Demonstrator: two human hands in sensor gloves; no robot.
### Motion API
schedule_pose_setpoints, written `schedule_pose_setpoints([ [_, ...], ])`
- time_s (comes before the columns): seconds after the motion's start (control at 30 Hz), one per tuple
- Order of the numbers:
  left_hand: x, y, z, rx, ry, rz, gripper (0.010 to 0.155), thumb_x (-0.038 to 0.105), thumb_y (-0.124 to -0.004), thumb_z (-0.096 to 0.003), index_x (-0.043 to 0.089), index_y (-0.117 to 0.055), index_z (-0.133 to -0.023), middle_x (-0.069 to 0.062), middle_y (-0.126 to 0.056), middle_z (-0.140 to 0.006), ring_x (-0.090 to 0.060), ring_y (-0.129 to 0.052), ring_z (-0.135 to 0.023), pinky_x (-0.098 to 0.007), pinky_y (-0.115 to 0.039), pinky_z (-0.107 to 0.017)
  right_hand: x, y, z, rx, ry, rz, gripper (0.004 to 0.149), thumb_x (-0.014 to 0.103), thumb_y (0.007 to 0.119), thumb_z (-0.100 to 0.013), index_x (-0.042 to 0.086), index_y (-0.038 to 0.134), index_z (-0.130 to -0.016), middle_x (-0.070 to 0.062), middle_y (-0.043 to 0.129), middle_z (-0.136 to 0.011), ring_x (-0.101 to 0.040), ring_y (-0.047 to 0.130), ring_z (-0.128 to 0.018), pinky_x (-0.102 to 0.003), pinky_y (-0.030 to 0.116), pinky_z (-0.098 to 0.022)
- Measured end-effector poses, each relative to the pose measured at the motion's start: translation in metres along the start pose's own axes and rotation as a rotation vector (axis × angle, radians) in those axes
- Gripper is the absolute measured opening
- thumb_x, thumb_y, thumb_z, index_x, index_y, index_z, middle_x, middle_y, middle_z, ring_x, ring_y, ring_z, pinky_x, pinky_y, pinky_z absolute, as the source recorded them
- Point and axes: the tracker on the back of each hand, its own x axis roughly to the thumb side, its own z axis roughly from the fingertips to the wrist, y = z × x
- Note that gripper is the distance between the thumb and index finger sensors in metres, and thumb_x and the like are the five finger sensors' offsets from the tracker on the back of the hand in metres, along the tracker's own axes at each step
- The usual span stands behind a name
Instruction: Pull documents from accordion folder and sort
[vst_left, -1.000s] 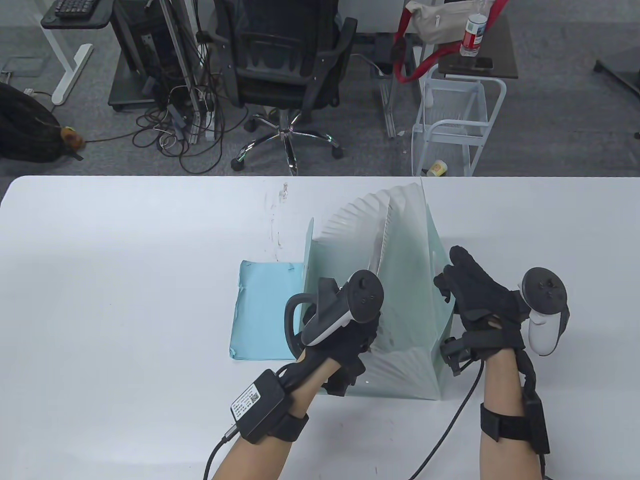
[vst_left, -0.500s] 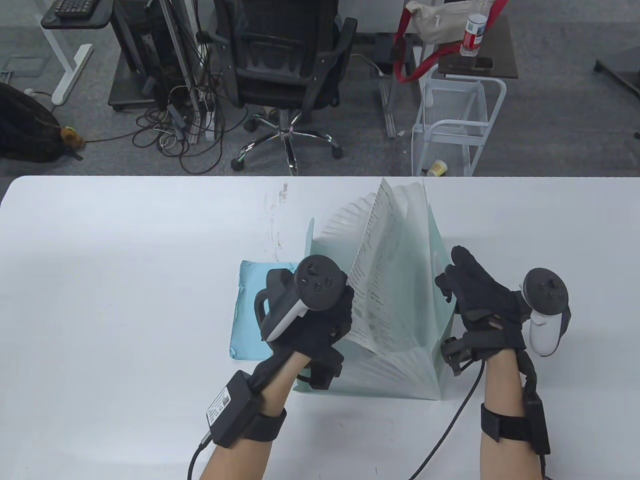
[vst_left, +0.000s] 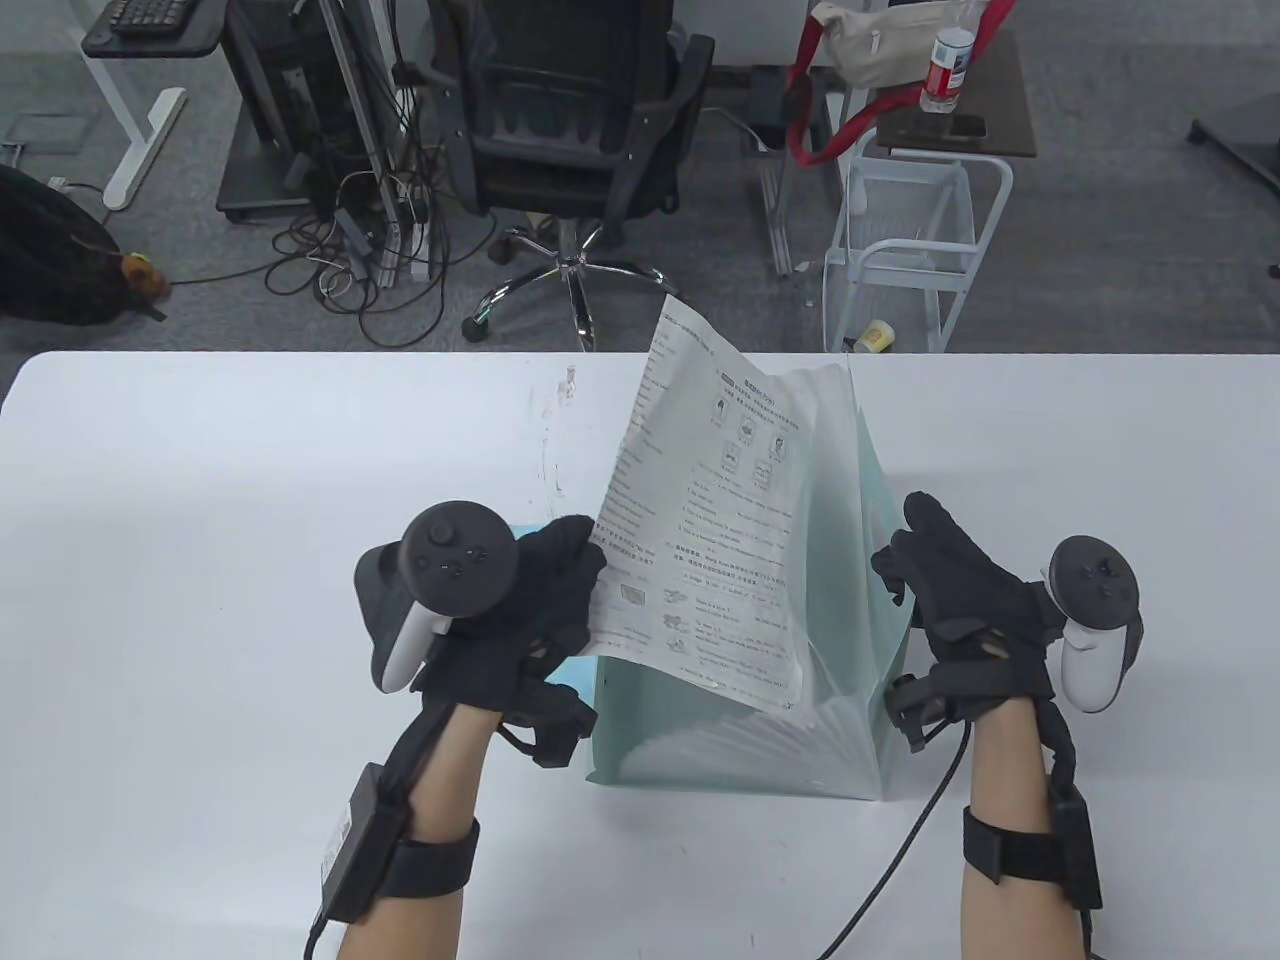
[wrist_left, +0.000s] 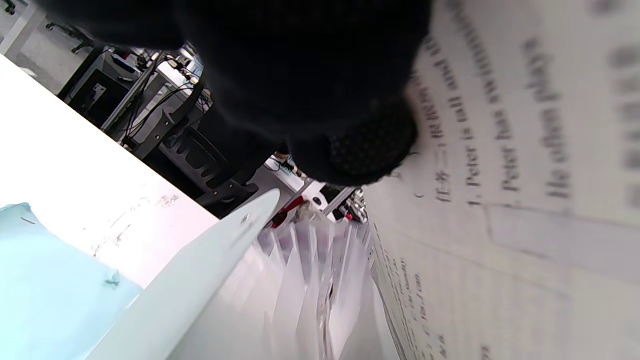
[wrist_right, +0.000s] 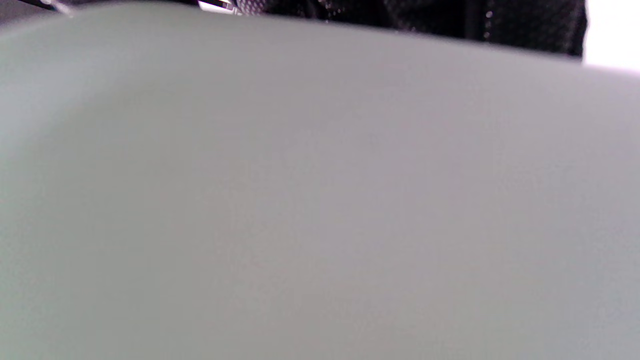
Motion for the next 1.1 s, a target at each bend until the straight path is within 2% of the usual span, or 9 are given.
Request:
schedule_pose_setpoints([
  [0.37,-0.035,0.077,0.029,0.217,0.006,0.189,0.043,0.033,-0.076,-0.0531,0.013,-0.085,-0.089,-0.001,-0.105,-0.052,-0.007,-0.100,-0.016,-0.032,-0.088,-0.021,-0.001,-0.001,0.000,-0.002,0.000,-0.011,0.070,0.051,0.072,-0.048,0.012,0.051,-0.103,-0.022,0.076,-0.082,-0.053,0.082,-0.074,-0.060,0.077,-0.045],
  [0.57,-0.066,0.115,0.052,0.392,0.121,0.016,0.043,0.033,-0.075,-0.0528,0.016,-0.085,-0.091,-0.003,-0.104,-0.058,-0.014,-0.105,-0.029,-0.038,-0.089,-0.031,-0.001,-0.002,0.000,-0.002,0.000,-0.009,0.070,0.051,0.072,-0.048,0.012,0.051,-0.103,-0.022,0.076,-0.082,-0.053,0.082,-0.074,-0.060,0.077,-0.045],
  [0.63,-0.079,0.126,0.058,0.415,0.167,-0.022,0.043,0.032,-0.075,-0.0528,0.017,-0.085,-0.091,-0.003,-0.104,-0.060,-0.015,-0.105,-0.031,-0.039,-0.088,-0.033,-0.001,-0.001,0.000,0.000,0.000,-0.009,0.070,0.051,0.072,-0.048,0.012,0.051,-0.103,-0.022,0.076,-0.082,-0.053,0.082,-0.074,-0.060,0.077,-0.045],
  [0.7,-0.092,0.136,0.062,0.404,0.217,-0.059,0.042,0.032,-0.076,-0.0528,0.017,-0.085,-0.091,-0.004,-0.104,-0.060,-0.015,-0.105,-0.031,-0.039,-0.088,-0.033,-0.001,-0.001,0.000,0.001,0.001,-0.009,0.070,0.051,0.072,-0.048,0.012,0.051,-0.103,-0.022,0.076,-0.082,-0.053,0.082,-0.074,-0.060,0.077,-0.045],
  [0.83,-0.118,0.145,0.063,0.308,0.330,-0.128,0.042,0.032,-0.077,-0.0527,0.017,-0.086,-0.091,-0.005,-0.104,-0.060,-0.016,-0.104,-0.030,-0.040,-0.087,-0.033,-0.001,-0.001,0.000,0.002,0.003,-0.011,0.070,0.051,0.072,-0.048,0.012,0.051,-0.103,-0.021,0.076,-0.082,-0.053,0.082,-0.074,-0.060,0.077,-0.045],
  [1.0,-0.157,0.139,0.054,0.193,0.440,-0.185,0.042,0.033,-0.078,-0.0521,0.018,-0.087,-0.091,-0.005,-0.105,-0.060,-0.018,-0.105,-0.032,-0.041,-0.087,-0.034,-0.001,-0.001,0.000,0.000,0.003,-0.011,0.070,0.051,0.072,-0.048,0.012,0.051,-0.103,-0.022,0.076,-0.083,-0.053,0.082,-0.074,-0.060,0.077,-0.045],
  [1.1,-0.176,0.132,0.047,0.172,0.478,-0.227,0.042,0.033,-0.078,-0.0516,0.020,-0.087,-0.090,-0.004,-0.105,-0.059,-0.018,-0.105,-0.033,-0.041,-0.087,-0.035,0.000,-0.001,0.000,0.006,0.001,-0.007,0.070,0.051,0.072,-0.048,0.012,0.051,-0.103,-0.022,0.076,-0.083,-0.053,0.082,-0.074,-0.060,0.077,-0.045],
])
